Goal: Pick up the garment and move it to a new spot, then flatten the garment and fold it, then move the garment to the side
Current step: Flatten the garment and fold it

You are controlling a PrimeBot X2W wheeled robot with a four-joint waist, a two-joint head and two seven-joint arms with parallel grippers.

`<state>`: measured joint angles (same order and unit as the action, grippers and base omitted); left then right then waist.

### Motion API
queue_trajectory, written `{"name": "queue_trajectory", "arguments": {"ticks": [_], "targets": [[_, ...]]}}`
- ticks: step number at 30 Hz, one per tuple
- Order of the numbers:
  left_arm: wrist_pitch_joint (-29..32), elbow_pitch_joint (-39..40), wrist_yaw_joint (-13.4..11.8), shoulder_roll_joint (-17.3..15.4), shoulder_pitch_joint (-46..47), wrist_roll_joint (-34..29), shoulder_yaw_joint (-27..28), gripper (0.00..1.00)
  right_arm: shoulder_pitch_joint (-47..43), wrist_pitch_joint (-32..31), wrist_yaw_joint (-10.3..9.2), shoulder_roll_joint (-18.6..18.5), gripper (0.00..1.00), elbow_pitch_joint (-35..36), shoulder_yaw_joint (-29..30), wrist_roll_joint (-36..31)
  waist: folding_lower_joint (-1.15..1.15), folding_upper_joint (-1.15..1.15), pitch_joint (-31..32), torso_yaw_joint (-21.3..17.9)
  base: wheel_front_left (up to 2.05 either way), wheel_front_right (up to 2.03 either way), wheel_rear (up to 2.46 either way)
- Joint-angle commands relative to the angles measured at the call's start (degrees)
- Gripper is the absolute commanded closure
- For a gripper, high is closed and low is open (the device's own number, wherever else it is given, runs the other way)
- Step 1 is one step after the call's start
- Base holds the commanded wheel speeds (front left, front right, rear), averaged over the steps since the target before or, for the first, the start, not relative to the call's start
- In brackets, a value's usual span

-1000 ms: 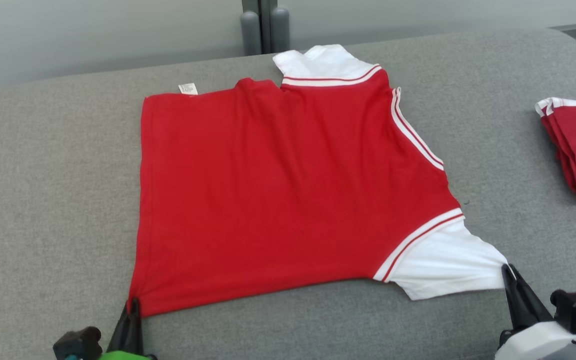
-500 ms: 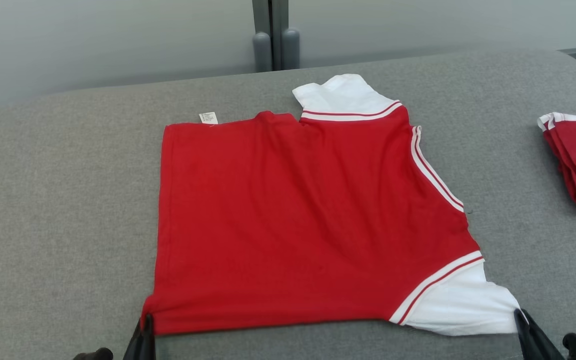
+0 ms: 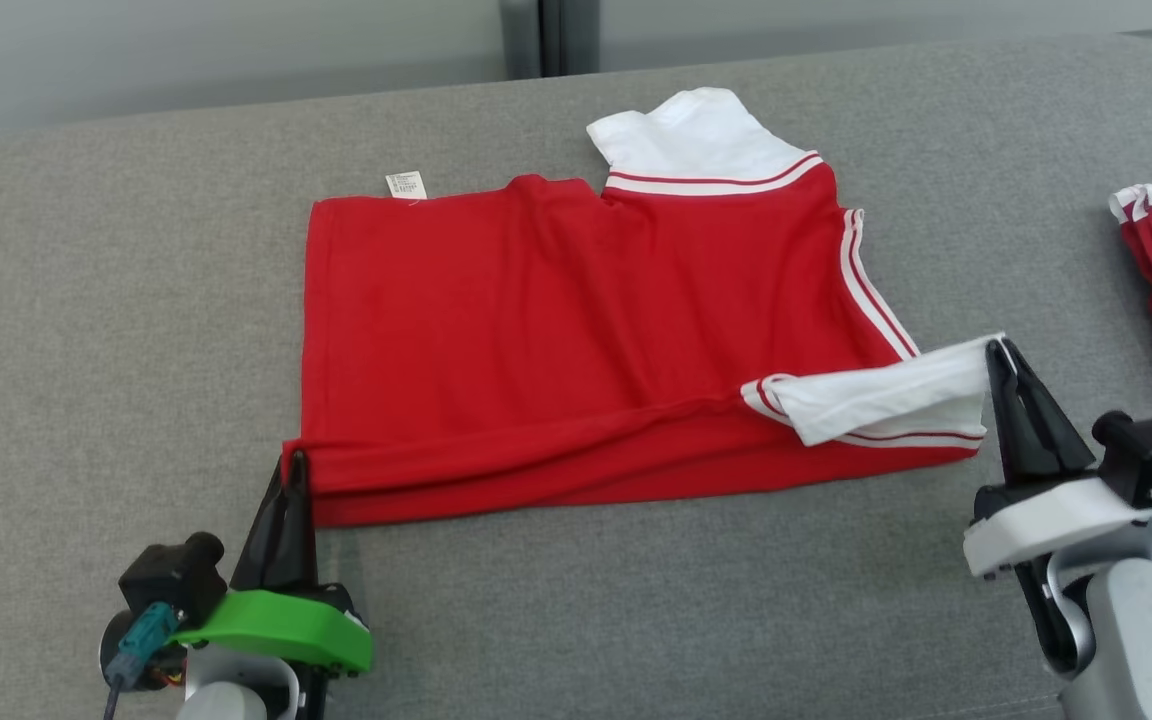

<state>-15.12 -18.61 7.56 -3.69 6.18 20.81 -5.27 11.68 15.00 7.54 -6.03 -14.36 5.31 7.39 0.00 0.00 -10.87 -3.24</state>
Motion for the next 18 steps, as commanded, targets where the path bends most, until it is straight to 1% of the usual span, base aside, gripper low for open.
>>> {"name": "queue_trajectory", "arguments": {"ticks": [1,4,10,16,17,18], "targets": [[0.0,-0.5,-0.1,-0.5,1.8,0.1,-0.1,1.0,2.2,0.2,-0.12,-0.8,1.0,-1.1,-0.3,-0.9,0.0,0.0,-1.3,0.2,0.0,0.0,0.0],[0.0,-1.9,-0.1,-1.0,4.3,0.4,-1.0,1.0,6.4,0.2,-0.12,-1.8,1.0,-3.1,-0.8,-2.1,0.0,0.0,-2.7,0.4,0.0,0.0,0.0],[0.0,-4.4,-0.1,-2.0,8.8,1.0,-1.7,1.0,13.4,0.2,-0.12,-2.4,1.0,-7.8,-0.8,-4.6,0.0,0.0,-5.5,0.5,0.0,0.0,0.0],[0.0,-5.3,-0.1,-2.6,11.8,1.4,-2.2,1.0,17.4,0.2,-0.12,-1.5,1.0,-11.0,0.0,-6.8,0.0,0.0,-7.6,0.6,0.0,0.0,0.0],[0.0,-5.2,-0.1,-2.6,12.0,1.3,-2.0,0.77,17.7,0.2,-0.12,-1.3,1.0,-11.3,0.2,-7.0,0.0,0.0,-7.8,0.7,0.0,0.0,0.0],[0.0,-5.1,-0.1,-2.5,12.2,1.3,-1.7,0.24,17.9,0.2,-0.12,-1.0,0.33,-11.4,0.5,-7.2,0.0,0.0,-8.0,0.7,0.0,0.0,0.0]]}}
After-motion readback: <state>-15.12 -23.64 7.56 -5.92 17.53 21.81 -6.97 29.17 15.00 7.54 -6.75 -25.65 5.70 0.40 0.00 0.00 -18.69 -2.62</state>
